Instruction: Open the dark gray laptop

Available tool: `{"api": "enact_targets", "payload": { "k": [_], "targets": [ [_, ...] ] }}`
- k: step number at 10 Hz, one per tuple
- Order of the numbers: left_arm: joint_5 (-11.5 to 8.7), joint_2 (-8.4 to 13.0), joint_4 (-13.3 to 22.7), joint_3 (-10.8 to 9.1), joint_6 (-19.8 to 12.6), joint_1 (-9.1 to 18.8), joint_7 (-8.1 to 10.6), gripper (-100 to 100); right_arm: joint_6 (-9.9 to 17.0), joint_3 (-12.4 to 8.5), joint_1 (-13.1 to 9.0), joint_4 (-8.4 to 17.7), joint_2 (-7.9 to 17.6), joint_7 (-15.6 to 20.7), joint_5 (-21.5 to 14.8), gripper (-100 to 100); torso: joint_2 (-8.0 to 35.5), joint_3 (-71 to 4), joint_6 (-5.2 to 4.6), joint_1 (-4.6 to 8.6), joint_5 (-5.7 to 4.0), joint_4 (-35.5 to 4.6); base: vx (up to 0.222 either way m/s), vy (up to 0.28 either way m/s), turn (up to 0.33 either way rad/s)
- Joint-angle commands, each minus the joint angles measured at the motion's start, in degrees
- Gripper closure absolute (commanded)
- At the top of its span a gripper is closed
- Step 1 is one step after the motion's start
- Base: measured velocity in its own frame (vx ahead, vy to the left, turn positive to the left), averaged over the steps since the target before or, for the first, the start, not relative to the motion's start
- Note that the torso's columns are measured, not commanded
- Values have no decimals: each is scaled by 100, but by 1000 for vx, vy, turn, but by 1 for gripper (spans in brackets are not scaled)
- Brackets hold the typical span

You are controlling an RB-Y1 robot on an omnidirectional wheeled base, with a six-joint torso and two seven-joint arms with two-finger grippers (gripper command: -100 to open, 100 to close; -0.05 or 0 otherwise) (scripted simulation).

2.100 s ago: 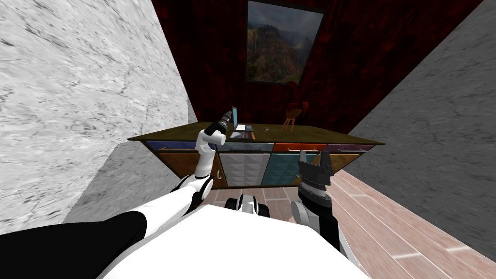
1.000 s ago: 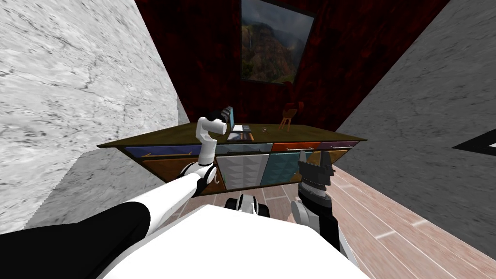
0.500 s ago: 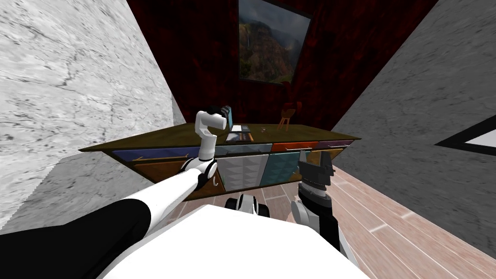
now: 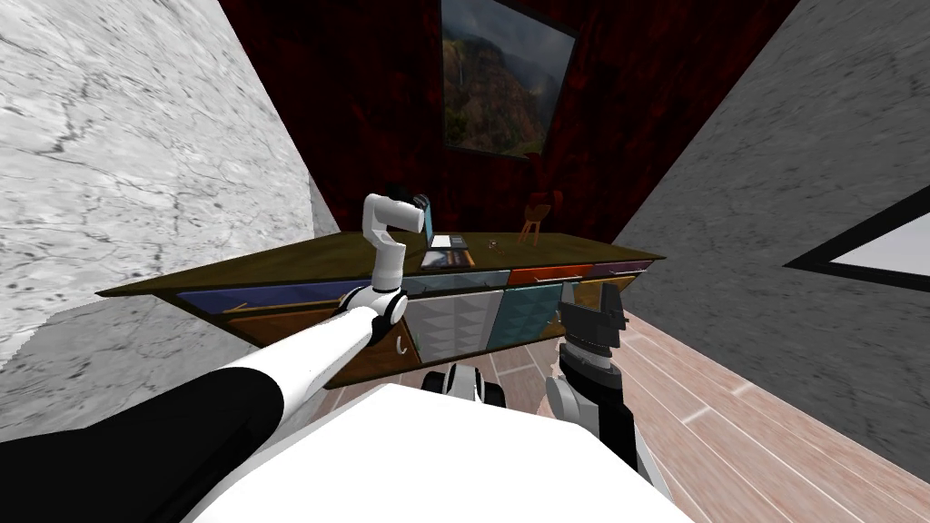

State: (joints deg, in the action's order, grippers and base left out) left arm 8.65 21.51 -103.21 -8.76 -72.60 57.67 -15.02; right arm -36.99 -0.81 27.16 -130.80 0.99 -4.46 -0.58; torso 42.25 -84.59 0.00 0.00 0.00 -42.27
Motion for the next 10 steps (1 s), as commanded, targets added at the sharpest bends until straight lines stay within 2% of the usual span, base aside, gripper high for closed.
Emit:
{"api": "enact_targets", "payload": {
  "k": [1,2,3,4,5,6,7,10],
  "targets": [
    [73,109,177,-5,-334,238,-14,-100,0,0,0,0,0,0,0,0,4,2,0,2,0,-1,24,21,-51],
    [106,158,242,-3,-457,324,-15,-100,0,0,0,0,0,0,0,0,7,4,0,3,-1,-2,25,18,-49],
    [80,132,187,-8,-381,267,-18,-100,0,0,0,0,0,0,0,0,6,4,0,2,-1,-2,12,9,-9],
    [75,166,184,-26,-479,331,-40,-100,0,0,0,0,0,0,0,0,9,6,0,3,0,-2,101,35,-25],
    [81,149,187,-16,-432,297,-26,-100,0,0,1,0,0,0,0,0,-17,-9,0,-7,1,3,64,23,-7],
    [81,151,185,-18,-440,301,-28,100,0,0,1,0,0,0,0,0,-5,-5,0,-2,2,4,11,5,-1],
    [109,238,201,174,-492,326,-270,100,0,0,0,0,0,0,0,0,11,9,1,0,6,5,19,-23,-26],
    [149,359,233,460,-583,346,-630,100,0,1,0,0,-1,0,0,0,-13,-5,-26,40,-10,25,12,-41,-22]
  ]
}}
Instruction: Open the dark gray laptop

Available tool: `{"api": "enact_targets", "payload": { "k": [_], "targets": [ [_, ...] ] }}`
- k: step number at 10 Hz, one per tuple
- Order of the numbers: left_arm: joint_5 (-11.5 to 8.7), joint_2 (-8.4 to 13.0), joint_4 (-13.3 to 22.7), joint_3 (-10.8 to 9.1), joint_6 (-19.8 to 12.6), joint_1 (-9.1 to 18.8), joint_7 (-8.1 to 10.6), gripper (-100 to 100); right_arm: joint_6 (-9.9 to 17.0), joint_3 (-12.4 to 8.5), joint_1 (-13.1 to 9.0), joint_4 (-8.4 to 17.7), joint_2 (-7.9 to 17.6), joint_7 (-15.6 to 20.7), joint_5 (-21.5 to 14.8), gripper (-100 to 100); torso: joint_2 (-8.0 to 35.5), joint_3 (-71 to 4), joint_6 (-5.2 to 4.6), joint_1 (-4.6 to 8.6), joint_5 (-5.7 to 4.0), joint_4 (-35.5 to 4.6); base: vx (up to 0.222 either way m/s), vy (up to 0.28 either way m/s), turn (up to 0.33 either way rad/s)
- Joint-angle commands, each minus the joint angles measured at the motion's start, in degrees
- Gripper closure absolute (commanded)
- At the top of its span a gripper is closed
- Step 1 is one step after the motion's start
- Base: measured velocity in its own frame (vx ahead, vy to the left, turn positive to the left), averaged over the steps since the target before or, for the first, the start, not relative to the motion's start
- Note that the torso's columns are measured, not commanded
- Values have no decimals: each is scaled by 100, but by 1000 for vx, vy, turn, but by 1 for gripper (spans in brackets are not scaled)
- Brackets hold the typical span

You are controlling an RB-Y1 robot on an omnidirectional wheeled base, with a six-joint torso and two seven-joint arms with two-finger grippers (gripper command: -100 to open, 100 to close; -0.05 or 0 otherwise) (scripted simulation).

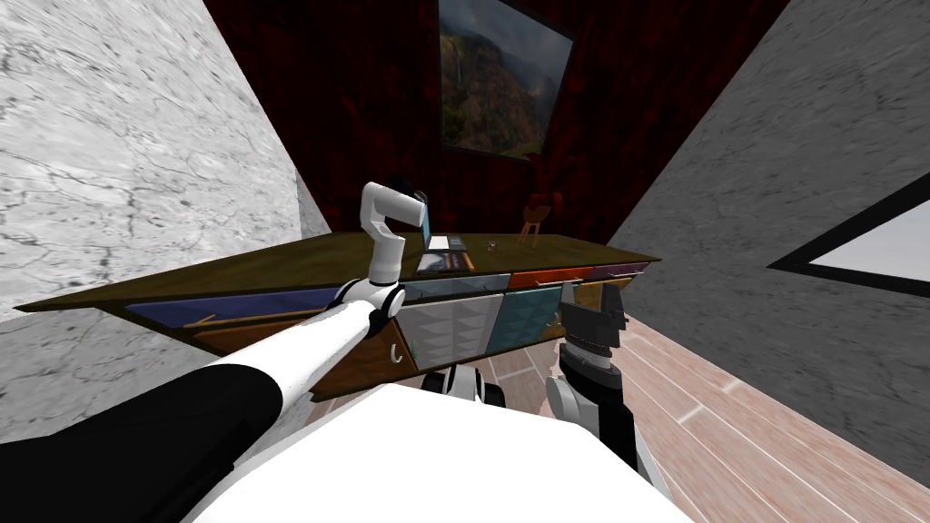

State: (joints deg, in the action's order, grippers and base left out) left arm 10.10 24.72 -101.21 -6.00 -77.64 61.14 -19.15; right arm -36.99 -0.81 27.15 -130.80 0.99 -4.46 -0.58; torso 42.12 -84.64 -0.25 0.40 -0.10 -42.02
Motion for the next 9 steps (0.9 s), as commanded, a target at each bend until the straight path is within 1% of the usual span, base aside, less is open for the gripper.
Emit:
{"api": "enact_targets", "payload": {
  "k": [1,5,6,7,9],
  "targets": [
    [18,78,44,279,-109,7,-337,100,0,0,0,0,0,0,0,0,-7,-5,-6,6,-4,3,-6,-50,-25],
    [71,240,86,661,-229,34,-817,100,0,0,0,0,0,0,0,0,-26,-22,-3,-15,3,2,12,-43,-32],
    [78,238,54,584,-204,14,-735,100,0,0,0,0,0,0,0,0,-24,-19,-2,-22,7,1,4,-15,-1],
    [133,299,86,818,-203,-57,-985,100,0,0,0,0,0,0,0,0,-13,-13,12,-41,15,-9,10,-28,-36],
    [184,354,121,1037,-193,-128,-1201,100,0,0,0,0,0,0,0,0,-11,-6,17,-43,23,4,24,-46,-40]
  ]
}}
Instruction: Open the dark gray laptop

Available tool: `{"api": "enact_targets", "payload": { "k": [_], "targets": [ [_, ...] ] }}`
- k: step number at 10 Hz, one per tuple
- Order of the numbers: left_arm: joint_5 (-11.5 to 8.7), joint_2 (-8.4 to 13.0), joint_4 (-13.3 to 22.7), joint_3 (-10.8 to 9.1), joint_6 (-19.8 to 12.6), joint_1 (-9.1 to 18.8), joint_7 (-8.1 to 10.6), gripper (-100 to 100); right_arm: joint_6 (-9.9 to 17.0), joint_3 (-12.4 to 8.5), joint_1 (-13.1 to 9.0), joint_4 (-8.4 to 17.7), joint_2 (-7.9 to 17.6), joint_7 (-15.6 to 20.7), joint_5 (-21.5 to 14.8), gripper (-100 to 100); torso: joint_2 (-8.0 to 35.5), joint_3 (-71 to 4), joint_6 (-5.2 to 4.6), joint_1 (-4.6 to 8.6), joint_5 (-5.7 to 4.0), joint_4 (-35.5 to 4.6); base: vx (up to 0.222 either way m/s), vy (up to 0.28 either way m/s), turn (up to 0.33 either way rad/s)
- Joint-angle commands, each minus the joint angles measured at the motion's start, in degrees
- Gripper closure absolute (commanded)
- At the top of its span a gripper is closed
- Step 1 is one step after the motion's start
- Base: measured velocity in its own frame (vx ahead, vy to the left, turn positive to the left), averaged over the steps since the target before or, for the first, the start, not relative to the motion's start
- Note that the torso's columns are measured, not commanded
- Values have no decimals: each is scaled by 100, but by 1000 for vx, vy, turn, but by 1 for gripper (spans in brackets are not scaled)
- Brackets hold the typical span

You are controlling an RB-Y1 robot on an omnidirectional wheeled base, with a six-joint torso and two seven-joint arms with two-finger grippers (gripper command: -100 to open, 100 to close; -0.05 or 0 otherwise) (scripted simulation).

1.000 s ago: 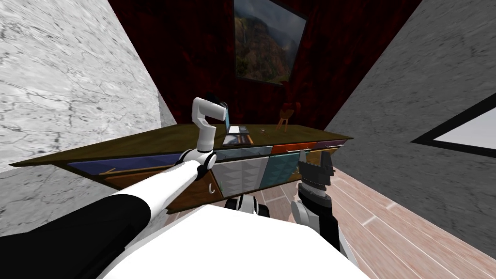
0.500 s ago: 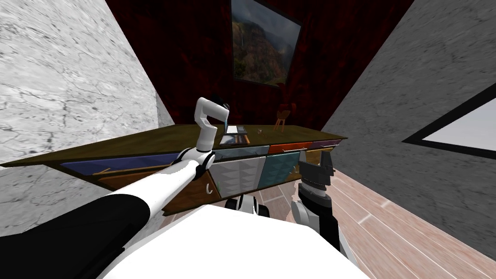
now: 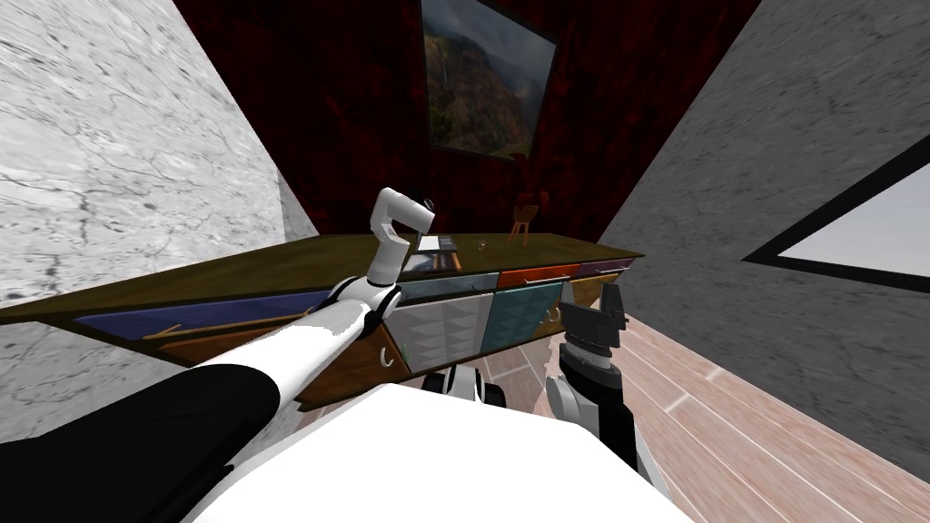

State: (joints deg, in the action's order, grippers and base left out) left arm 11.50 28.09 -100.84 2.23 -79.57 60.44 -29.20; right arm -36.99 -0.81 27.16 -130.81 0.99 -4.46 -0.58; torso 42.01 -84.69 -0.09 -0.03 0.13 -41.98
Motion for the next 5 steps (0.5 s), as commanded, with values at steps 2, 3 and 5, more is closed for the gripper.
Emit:
{"api": "enact_targets", "payload": {
  "k": [2,3,5],
  "targets": [
    [96,73,120,432,11,-129,-411,100,0,0,0,0,0,0,0,0,-7,-7,-2,-7,3,3,11,-39,-30],
    [122,101,137,542,16,-165,-519,100,0,0,0,0,0,0,0,0,-10,-9,-3,-10,4,2,13,-36,-39],
    [173,156,173,760,27,-236,-735,100,0,0,0,0,0,0,0,0,-5,-4,3,-17,11,5,18,-35,-31]
  ]
}}
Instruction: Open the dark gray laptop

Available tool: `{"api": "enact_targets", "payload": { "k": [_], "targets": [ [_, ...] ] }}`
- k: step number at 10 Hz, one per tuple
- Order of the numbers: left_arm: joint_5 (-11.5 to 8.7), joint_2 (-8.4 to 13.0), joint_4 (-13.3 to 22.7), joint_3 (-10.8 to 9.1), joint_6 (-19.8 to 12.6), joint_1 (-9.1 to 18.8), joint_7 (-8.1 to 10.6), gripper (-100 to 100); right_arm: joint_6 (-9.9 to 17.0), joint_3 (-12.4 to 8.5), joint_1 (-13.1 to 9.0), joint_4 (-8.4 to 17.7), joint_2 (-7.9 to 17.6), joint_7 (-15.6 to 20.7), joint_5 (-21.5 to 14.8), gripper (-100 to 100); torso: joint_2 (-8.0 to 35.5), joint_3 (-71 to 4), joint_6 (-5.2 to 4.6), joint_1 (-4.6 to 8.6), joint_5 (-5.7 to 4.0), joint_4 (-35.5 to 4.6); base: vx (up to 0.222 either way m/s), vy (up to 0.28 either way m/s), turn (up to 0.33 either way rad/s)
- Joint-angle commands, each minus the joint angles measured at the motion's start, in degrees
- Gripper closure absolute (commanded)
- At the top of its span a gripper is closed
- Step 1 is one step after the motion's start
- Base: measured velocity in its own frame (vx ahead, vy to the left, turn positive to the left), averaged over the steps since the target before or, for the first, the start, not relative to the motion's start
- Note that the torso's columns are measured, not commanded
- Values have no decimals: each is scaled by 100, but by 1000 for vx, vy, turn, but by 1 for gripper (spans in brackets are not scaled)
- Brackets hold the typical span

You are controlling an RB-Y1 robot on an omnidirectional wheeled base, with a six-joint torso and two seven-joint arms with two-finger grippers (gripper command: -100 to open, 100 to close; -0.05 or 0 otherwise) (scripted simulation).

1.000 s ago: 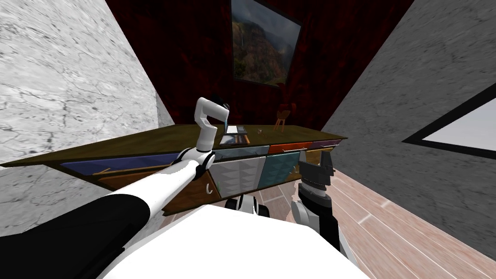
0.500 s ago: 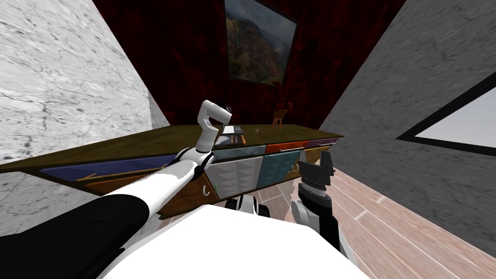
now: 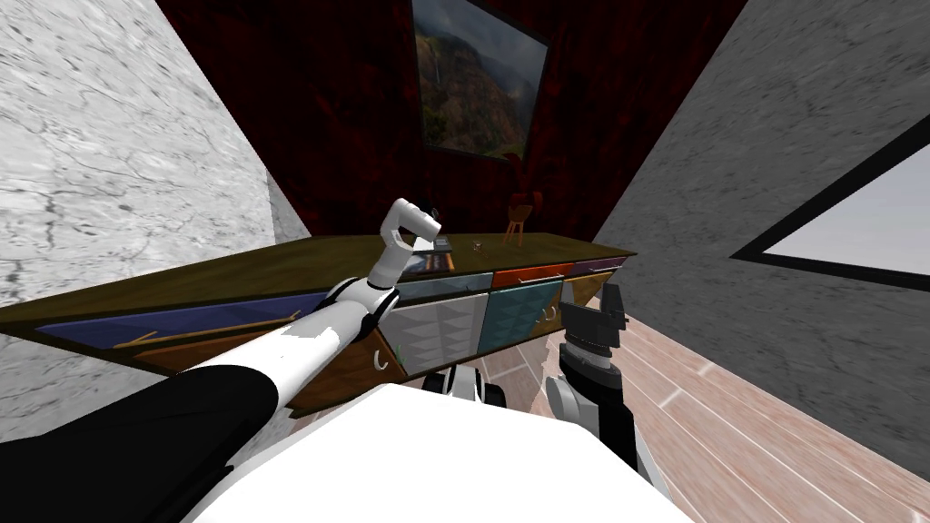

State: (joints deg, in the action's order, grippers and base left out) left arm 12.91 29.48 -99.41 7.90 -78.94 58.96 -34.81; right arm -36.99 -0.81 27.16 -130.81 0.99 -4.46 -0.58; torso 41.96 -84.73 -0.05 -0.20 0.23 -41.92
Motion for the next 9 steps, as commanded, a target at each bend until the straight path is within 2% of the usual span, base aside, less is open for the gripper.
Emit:
{"api": "enact_targets", "payload": {
  "k": [1,2,3,9],
  "targets": [
    [57,46,48,302,-32,-123,-282,100,0,0,0,0,0,0,0,0,-2,-4,-1,1,-2,-3,18,-39,-35],
    [63,39,68,232,3,-49,-209,100,0,0,0,0,0,0,0,0,-3,-3,0,3,-3,-2,4,-20,-8],
    [155,96,95,481,31,-170,-415,100,0,0,0,0,0,0,0,0,10,2,6,-4,-7,-20,3,-22,-32],
    [421,266,178,1169,120,-509,-944,100,0,0,0,0,0,0,0,0,27,16,16,-4,-4,-23,3,-25,-32]
  ]
}}
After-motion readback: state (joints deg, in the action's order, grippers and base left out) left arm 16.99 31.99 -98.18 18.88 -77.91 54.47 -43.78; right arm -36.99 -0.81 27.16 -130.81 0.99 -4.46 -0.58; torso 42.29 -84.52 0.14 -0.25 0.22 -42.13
